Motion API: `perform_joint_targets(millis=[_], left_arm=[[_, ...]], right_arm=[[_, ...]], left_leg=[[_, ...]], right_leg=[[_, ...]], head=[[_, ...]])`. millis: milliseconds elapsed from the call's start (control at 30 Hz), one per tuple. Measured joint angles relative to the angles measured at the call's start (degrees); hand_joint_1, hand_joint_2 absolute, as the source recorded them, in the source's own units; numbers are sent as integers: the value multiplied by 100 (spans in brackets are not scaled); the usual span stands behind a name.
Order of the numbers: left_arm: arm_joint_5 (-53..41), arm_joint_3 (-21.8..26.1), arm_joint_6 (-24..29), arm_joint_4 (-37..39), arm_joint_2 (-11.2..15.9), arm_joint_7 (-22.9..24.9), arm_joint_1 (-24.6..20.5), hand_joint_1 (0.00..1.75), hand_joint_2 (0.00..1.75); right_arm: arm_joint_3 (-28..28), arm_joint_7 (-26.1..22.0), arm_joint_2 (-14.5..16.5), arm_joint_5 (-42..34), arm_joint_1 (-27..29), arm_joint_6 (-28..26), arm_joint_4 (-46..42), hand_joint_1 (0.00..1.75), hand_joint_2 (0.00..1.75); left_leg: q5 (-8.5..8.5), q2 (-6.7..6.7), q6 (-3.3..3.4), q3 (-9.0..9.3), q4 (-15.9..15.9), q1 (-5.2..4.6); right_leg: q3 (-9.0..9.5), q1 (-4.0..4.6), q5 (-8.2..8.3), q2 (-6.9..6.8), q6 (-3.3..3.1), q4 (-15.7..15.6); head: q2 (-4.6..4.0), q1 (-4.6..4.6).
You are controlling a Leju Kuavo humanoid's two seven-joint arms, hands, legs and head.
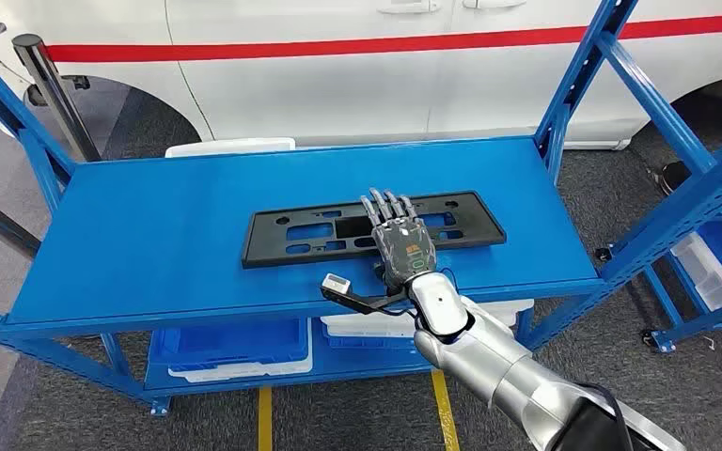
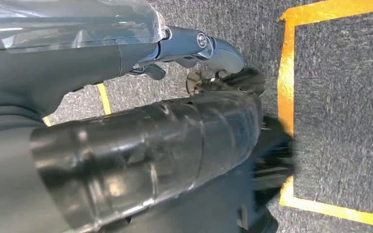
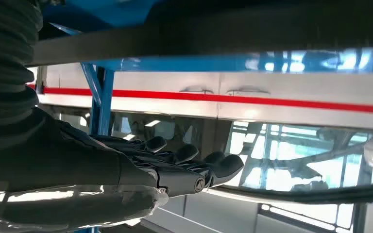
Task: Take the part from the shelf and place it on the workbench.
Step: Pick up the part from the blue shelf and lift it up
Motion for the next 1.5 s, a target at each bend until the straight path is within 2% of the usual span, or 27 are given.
perform_joint_targets(millis=[67, 100, 133, 167, 200, 233, 300, 367, 400, 467, 500, 533, 567, 600, 633, 667, 700, 733, 767, 833, 867, 1033, 1500], left_arm=[[0, 0, 8, 0, 4, -2, 3, 0, 0], [1, 0, 15, 0, 7, -3, 6, 0, 0], [1, -1, 20, 5, 9, -4, 12, 0, 0], [2, -3, 23, 14, 7, -5, 13, 0, 0], [2, -5, 24, 23, 5, -7, 9, 0, 0], [2, -9, 24, 32, 4, -9, 5, 0, 0], [2, -13, 32, 37, 11, -17, -5, 0, 0], [2, -13, 40, 37, 16, -23, 0, 0, 0], [2, -14, 40, 38, 16, -24, -4, 0, 0], [2, -16, 39, 39, 14, -24, -15, 0, 0], [2, -17, 39, 39, 14, -24, -16, 0, 0], [2, -17, 39, 39, 14, -24, -12, 0, 0], [4, -17, 39, 39, 15, -26, -10, 0, 0], [10, -17, 40, 39, 15, -33, -9, 0, 0], [22, -17, 41, 41, 7, -44, -8, 0, 0], [37, -17, 45, 44, -1, -57, -11, 0, 44], [51, -16, 50, 48, -9, -71, -15, 0, 87], [67, -16, 55, 51, -14, -80, -19, 0, 131], [83, -15, 59, 52, -11, -85, -24, 0, 175], [126, -15, 64, 52, -6, -94, -18, 0, 175], [148, -15, 66, 52, -7, -100, -14, 0, 175], [233, -9, 59, 52, -5, -155, -13, 0, 175], [348, 51, 29, 52, 0, -234, -14, 0, 175]], right_arm=[[0, 2, 2, 43, -5, 34, 88, 0, 175], [0, 3, 4, 81, -14, 58, 166, 0, 175], [0, 4, 7, 111, -29, 89, 230, 0, 175], [1, 7, 14, 139, -54, 125, 286, 0, 175], [3, 15, 21, 179, -90, 176, 339, 0, 175], [4, 25, 28, 224, -130, 231, 391, 0, 175], [9, 47, 37, 319, -206, 309, 491, 0, 175], [14, 60, 40, 364, -262, 343, 576, 0, 175], [15, 64, 41, 372, -279, 354, 615, 0, 175], [20, 66, 41, 386, -292, 363, 693, 1, 175], [22, 66, 42, 392, -291, 363, 723, 43, 175], [25, 66, 41, 394, -290, 364, 745, 87, 175], [27, 65, 41, 392, -291, 375, 762, 130, 175], [29, 61, 41, 382, -291, 396, 776, 173, 175], [33, 51, 40, 357, -291, 419, 788, 175, 175], [37, 34, 41, 325, -289, 436, 797, 175, 175], [42, 13, 42, 290, -288, 440, 803, 175, 175], [48, -6, 45, 257, -286, 432, 808, 175, 175], [53, -20, 51, 234, -280, 415, 810, 175, 175], [61, -33, 62, 195, -261, 377, 810, 175, 175], [63, -37, 64, 179, -252, 362, 810, 175, 175], [66, -40, 64, 110, -205, 348, 797, 175, 175], [66, -92, 62, 27, -183, 325, 762, 175, 175]], left_leg=[[309, 5, -43, 66, -314, 39], [608, 16, -87, 151, -669, 78], [824, 23, -125, 262, -988, 90], [943, 26, -134, 374, -1264, 92], [945, 25, -103, 436, -1412, 82], [873, 19, -52, 463, -1437, 63], [794, 14, 84, 494, -1486, 65], [758, 16, 180, 562, -1517, 65], [740, 15, 223, 598, -1530, 58], [700, 13, 283, 639, -1533, 24], [679, 11, 308, 663, -1533, 1], [656, 8, 328, 698, -1533, -27], [631, 3, 342, 743, -1533, -56], [604, -3, 352, 795, -1533, -87], [576, -8, 357, 837, -1537, -107], [553, -15, 352, 864, -1536, -130], [535, -18, 344, 872, -1538, -138], [521, -19, 339, 866, -1537, -142], [513, -18, 334, 860, -1533, -144], [505, -7, 334, 854, -1533, -133], [504, -5, 332, 856, -1536, -127], [500, -6, 323, 868, -1563, -128], [502, -5, 317, 876, -1576, -131]], right_leg=[[62, -33, -54, 5, 37, 13], [123, -64, -113, 10, 78, 32], [160, -80, -173, 16, 128, 50], [186, -84, -225, 26, 179, 76], [188, -75, -258, 34, 223, 92], [178, -61, -270, 41, 256, 92], [196, -65, -292, 43, 303, 72], [148, -80, -408, 37, 326, 253], [2, -76, -530, 33, 323, 543], [-480, -40, -789, 33, 294, 1358], [-730, -13, -841, 33, 272, 1703], [-876, 15, -770, 34, 238, 1827], [-910, 50, -584, 35, 186, 1729], [-847, 88, -319, 38, 116, 1442], [-715, 134, -74, 42, 15, 1058], [-591, 173, 95, 41, -71, 713], [-490, 205, 175, 38, -129, 461], [-432, 219, 187, 36, -118, 316], [-411, 219, 182, 35, -46, 259], [-395, 212, 176, 43, 74, 223], [-396, 215, 171, 45, 84, 224], [-399, 216, 154, 40, 56, 226], [-395, 205, 153, 41, 53, 229]], head=[[0, 0], [0, 1], [0, -4], [0, -16], [0, -26], [0, -38], [0, -40], [0, -35], [0, -33], [0, -33], [0, -33], [0, -33], [0, -33], [0, -33], [0, -34], [0, -45], [0, -52], [0, -61], [0, -68], [0, -67], [0, -67], [0, -68], [0, -67]])
